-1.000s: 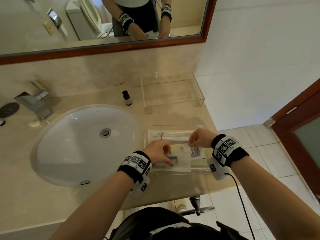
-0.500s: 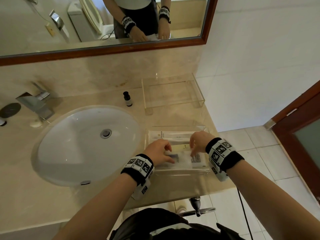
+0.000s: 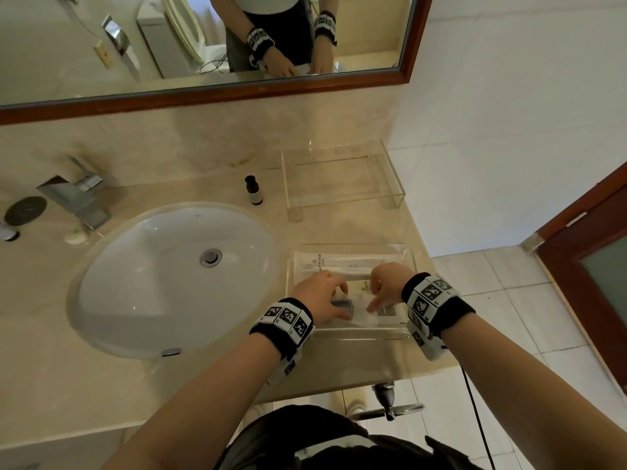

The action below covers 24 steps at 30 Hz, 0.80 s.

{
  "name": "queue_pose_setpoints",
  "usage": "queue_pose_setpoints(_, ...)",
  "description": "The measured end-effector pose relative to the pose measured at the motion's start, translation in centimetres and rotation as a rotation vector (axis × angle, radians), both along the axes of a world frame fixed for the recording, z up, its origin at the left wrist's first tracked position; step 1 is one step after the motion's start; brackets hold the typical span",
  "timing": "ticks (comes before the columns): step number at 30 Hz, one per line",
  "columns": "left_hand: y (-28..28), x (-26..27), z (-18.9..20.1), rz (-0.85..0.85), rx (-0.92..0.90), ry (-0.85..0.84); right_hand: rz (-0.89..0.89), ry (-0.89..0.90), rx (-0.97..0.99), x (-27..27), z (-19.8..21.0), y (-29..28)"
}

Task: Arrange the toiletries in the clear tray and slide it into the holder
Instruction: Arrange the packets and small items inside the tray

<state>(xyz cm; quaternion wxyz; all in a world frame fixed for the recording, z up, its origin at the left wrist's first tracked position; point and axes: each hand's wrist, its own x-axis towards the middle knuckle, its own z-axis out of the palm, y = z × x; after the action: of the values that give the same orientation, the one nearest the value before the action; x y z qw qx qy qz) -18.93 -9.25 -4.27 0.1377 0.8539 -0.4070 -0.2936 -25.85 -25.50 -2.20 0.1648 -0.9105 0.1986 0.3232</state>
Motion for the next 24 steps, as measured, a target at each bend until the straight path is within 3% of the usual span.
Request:
queue_pose_setpoints(10,-0.1,-0.4,-0.3,0.057,-0.004,-0.004,0.037,-0.016,-0.093,0.1,-0.5,0.8)
queue_pose_setpoints(24,0.1,-0.6,-0.2,0.007,0.043,-0.001,-0.029,-0.158,0.000,-0.9,-0.5,0.2)
